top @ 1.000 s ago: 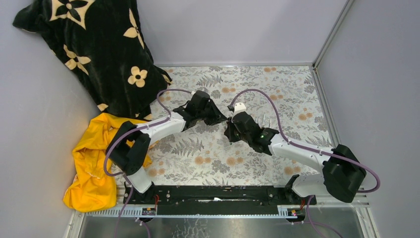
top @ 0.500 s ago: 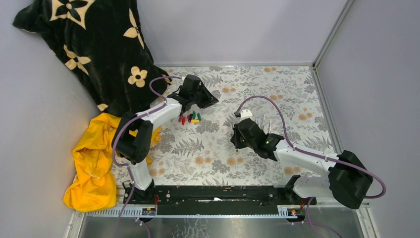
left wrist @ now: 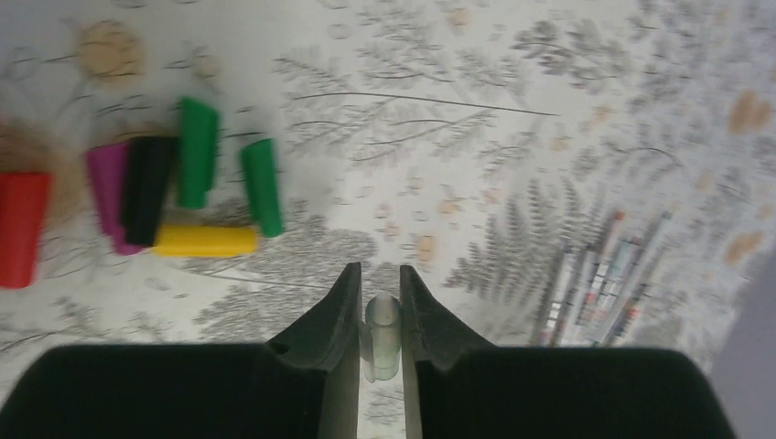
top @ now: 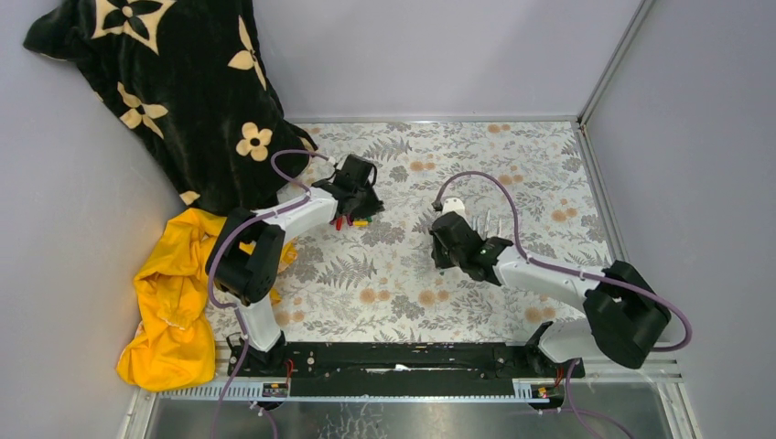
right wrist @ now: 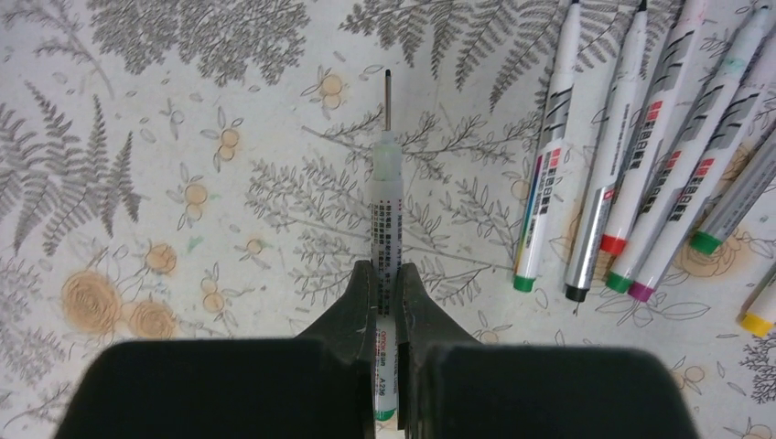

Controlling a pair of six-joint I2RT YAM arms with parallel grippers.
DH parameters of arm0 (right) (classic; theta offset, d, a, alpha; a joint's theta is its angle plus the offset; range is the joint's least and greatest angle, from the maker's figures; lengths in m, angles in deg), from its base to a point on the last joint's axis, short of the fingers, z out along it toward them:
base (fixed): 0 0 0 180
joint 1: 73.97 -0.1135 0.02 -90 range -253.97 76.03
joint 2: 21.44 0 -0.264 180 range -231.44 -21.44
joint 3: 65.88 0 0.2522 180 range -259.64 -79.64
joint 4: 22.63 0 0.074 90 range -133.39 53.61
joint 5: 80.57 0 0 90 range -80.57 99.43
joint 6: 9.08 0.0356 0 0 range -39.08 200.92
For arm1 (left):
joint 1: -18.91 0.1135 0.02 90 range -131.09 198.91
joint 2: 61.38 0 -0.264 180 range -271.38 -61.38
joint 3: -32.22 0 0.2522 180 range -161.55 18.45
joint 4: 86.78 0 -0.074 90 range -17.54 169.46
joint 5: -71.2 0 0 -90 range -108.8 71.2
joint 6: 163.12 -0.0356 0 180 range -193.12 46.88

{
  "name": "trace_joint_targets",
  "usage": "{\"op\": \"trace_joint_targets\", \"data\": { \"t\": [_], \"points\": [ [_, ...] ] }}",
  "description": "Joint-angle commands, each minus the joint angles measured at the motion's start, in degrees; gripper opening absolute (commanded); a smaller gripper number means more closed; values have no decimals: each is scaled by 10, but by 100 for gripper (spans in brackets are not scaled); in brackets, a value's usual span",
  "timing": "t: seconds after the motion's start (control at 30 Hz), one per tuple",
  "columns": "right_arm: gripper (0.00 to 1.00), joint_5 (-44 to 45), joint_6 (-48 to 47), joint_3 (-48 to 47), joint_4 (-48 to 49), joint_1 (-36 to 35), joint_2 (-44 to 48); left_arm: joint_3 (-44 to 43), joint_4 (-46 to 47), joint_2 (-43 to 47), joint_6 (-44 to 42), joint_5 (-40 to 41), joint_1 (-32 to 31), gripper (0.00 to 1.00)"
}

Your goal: Open the pen caps

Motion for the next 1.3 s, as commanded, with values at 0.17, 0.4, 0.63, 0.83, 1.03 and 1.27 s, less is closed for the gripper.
{"op": "trace_joint_targets", "data": {
  "t": [0.17,0.4,0.63,0.83,1.03,1.27],
  "points": [
    [0,59,-16,-76,-18,36,-83,42,-52,19,-18,105,10,15],
    [3,64,-18,-83,-14,62,-122,65,-47,16,-8,113,17,27],
    [6,62,-25,-88,-9,75,-145,83,-38,20,-3,116,22,46],
    [14,71,-27,-96,-13,80,-161,84,-38,35,0,119,24,53],
    [26,84,-25,-94,-16,82,-171,81,-40,63,1,113,24,53],
    [31,95,-24,-87,-16,85,-174,81,-42,94,3,106,24,53]
  ]
}}
